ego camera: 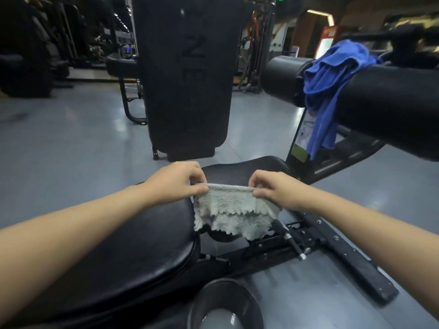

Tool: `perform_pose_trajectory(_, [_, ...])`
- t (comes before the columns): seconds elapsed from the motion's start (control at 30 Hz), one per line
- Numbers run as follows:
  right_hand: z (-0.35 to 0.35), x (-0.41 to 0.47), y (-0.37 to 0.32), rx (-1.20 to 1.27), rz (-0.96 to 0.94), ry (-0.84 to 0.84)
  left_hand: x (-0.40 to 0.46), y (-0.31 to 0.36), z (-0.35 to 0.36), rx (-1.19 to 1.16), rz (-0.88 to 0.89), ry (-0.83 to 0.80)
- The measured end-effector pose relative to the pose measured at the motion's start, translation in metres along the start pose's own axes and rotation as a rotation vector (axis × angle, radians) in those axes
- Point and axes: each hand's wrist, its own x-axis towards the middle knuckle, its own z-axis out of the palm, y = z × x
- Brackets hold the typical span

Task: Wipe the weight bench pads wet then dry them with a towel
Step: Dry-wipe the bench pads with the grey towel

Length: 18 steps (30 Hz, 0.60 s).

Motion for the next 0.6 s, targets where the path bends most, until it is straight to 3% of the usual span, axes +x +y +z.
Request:
perform_pose_trajectory(0.13, [0.01, 0.024, 0.02, -0.071, 0.052, 0.109, 0.023, -0.009, 0.018, 0.02, -0.062, 0.048])
perform_pose_trajectory(0.23, [0.019, 0.04, 0.033, -0.274, 0.066, 0.225, 0.037, -0.016, 0.036, 0.062, -0.096, 0.097])
perform_pose_trajectory(0.33, [0.032, 0.045, 0.038, -0.53, -0.085, 0.275, 0.038, -0.026, 0.05, 0.081, -0.112, 0.109])
perform_pose_trajectory(0.47, [0.049, 0.048, 0.036, -0.652, -0.381, 0.171, 0.019, -0.041, 0.058, 0.09, -0.137, 0.126])
perform_pose_trajectory(0.6, [0.062, 0.063, 0.035, -0.712, -0.451, 0.014, -0.01, -0.063, 0.068, 0.112, -0.177, 0.165])
